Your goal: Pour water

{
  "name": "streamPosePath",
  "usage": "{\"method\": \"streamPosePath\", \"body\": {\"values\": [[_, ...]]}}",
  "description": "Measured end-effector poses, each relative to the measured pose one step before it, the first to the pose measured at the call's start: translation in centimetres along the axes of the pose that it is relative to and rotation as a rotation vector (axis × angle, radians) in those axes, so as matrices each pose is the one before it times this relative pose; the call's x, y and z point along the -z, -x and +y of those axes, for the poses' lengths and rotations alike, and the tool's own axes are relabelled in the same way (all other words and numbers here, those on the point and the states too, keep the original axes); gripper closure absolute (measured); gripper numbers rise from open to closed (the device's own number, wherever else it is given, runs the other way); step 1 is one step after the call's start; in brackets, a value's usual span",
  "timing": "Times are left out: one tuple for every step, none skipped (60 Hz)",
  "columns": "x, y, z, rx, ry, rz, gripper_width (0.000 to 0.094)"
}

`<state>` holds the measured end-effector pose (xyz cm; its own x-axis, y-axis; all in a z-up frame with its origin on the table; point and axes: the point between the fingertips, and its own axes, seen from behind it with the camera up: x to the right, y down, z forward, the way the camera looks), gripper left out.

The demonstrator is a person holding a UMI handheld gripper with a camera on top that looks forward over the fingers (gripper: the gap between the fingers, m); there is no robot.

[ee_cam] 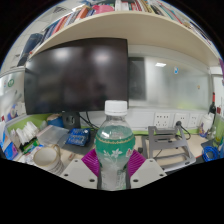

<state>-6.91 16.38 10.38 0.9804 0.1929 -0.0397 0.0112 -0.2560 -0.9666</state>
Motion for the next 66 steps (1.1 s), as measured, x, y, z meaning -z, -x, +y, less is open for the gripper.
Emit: {"method": "streamPosePath", "body": {"values": [[0.078, -0.012, -0.116, 0.0009, -0.00333, 0.00284, 0.0602], [0.047, -0.017, 0.029, 0.0019, -0.00222, 0.00287, 0.0584], [0.049, 0.058, 0.017, 0.0032, -0.00363, 0.00071, 0.0577], [0.065, 0.013, 0.047, 0.0028, -0.00134, 0.00159, 0.0546], [0.085, -0.090, 0.050, 0.0028, -0.00087, 0.00631, 0.0459], [0.102, -0.138, -0.014, 0.0058, -0.00273, 0.00839, 0.0482], [0.059, 0.050, 0.018, 0.0056, -0.00093, 0.00479, 0.0470], [0.081, 0.093, 0.045, 0.0008, 0.00003, -0.00151, 0.0446], [0.073, 0.095, 0.011, -0.0006, -0.00012, -0.00140, 0.0438], [0.097, -0.006, 0.063, 0.0018, 0.00361, 0.00178, 0.0429], [0.116, -0.058, 0.105, 0.0043, 0.00615, 0.00388, 0.0414], [0.096, -0.028, 0.154, 0.0051, 0.00842, 0.00315, 0.0397], [0.096, -0.042, 0.192, 0.0039, 0.00977, 0.00329, 0.0372], [0.104, -0.013, 0.243, 0.0044, 0.01190, 0.00147, 0.0331], [0.243, 0.005, 0.211, 0.0042, 0.01096, -0.00054, 0.0280], [0.160, -0.014, 0.180, 0.0027, 0.00891, 0.00116, 0.0221], [0.220, -0.054, 0.120, 0.0002, 0.00579, 0.00245, 0.0170], [0.258, -0.035, 0.120, -0.0019, 0.00494, 0.00232, 0.0136], [0.299, -0.006, 0.159, -0.0022, 0.00536, 0.00235, 0.0087], [0.354, -0.051, 0.186, -0.0028, 0.00603, 0.00459, 0.0062], [0.434, -0.076, 0.281, -0.0034, 0.00856, 0.00731, 0.0069], [0.526, -0.155, 0.326, -0.0045, 0.01091, 0.01022, 0.0082], [0.570, -0.097, 0.329, -0.0057, 0.01161, 0.00851, 0.0088], [0.632, -0.093, 0.346, -0.0072, 0.01174, 0.00870, 0.0088], [0.704, -0.118, 0.327, -0.0036, 0.01092, 0.00608, 0.0089], [0.757, 0.042, 0.293, -0.0035, 0.00801, 0.00801, 0.0085], [0.841, -0.069, 0.225, -0.0038, 0.00564, 0.00836, 0.0082], [0.882, -0.097, 0.159, -0.0058, 0.00342, 0.01035, 0.0083], [0.918, -0.082, 0.119, -0.0071, 0.00249, 0.01050, 0.0082], [0.951, -0.026, 0.089, -0.0074, 0.00201, 0.00860, 0.0082], [0.942, -0.009, 0.066, -0.0070, 0.00257, 0.00637, 0.0083], [0.922, -0.021, 0.073, -0.0063, 0.00510, 0.00570, 0.0084], [0.917, -0.045, 0.074, -0.0062, 0.00657, 0.00734, 0.0082], [0.928, -0.107, 0.016, -0.0065, 0.00666, 0.00902, 0.0079], [0.995, -0.217, -0.147, -0.0072, 0.00775, 0.00957, 0.0077], [0.924, -0.049, -0.073, -0.0078, -0.00179, 0.00748, 0.0079], [0.922, -0.030, -0.191, -0.0068, 0.00016, 0.00633, 0.0080], [0.885, -0.102, -0.186, -0.0054, 0.00156, 0.00754, 0.0079], [0.879, -0.170, -0.136, -0.0037, 0.00465, 0.00964, 0.0077], [0.891, -0.136, -0.154, -0.0020, 0.00540, 0.00876, 0.0077], [0.848, -0.097, -0.232, -0.0008, 0.00149, 0.00548, 0.0075], [0.834, -0.092, -0.337, -0.0007, -0.00344, 0.00300, 0.0075], [0.877, -0.073, -0.454, -0.0003, -0.00168, 0.00512, 0.0075], [0.755, -0.206, -0.293, -0.0016, -0.00743, 0.00326, 0.0074], [0.739, -0.230, -0.280, -0.0040, -0.00281, 0.00679, 0.0072], [0.708, -0.197, -0.215, -0.0055, -0.00209, 0.00621, 0.0075], [0.674, -0.139, -0.196, -0.0040, -0.00121, 0.00324, 0.0075], [0.647, -0.092, -0.187, -0.0018, -0.00154, 0.00059, 0.0075], [0.592, -0.122, -0.189, 0.0001, -0.00153, -0.00022, 0.0076], [0.562, -0.155, -0.142, -0.0002, -0.00019, 0.00125, 0.0073], [0.572, -0.242, -0.208, -0.0008, 0.00421, 0.00466, 0.0071], [0.537, -0.265, -0.038, 0.0000, 0.00230, 0.00472, 0.0074], [0.533, -0.305, -0.002, 0.0006, 0.00338, 0.00539, 0.0073], [0.504, -0.251, -0.016, 0.0004, 0.00262, 0.00381, 0.0076], [0.499, -0.230, -0.069, 0.0005, 0.00031, 0.00189, 0.0079], [0.492, -0.191, -0.095, 0.0016, -0.00206, -0.00008, 0.0081], [0.490, -0.143, -0.118, 0.0021, -0.00472, -0.00136, 0.0082], [0.465, -0.148, -0.185, 0.0026, -0.00682, -0.00242, 0.0083], [0.413, -0.113, -0.132, 0.0024, -0.00752, -0.00377, 0.0084], [0.389, -0.080, -0.060, 0.0038, -0.00534, -0.00490, 0.0082], [0.398, -0.091, -0.026, 0.0052, -0.00431, -0.00576, 0.0082], [0.402, -0.086, -0.032, 0.0057, -0.00467, -0.00554, 0.0081], [0.365, -0.085, -0.082, 0.0059, -0.00584, -0.00433, 0.0081], [0.340, -0.091, -0.073, 0.0065, -0.00740, -0.00392, 0.0081], [0.284, -0.020, -0.059, 0.0066, -0.00674, -0.00279, 0.0083], [0.278, -0.031, -0.056, 0.0063, -0.00748, -0.00639, 0.0084]]}}
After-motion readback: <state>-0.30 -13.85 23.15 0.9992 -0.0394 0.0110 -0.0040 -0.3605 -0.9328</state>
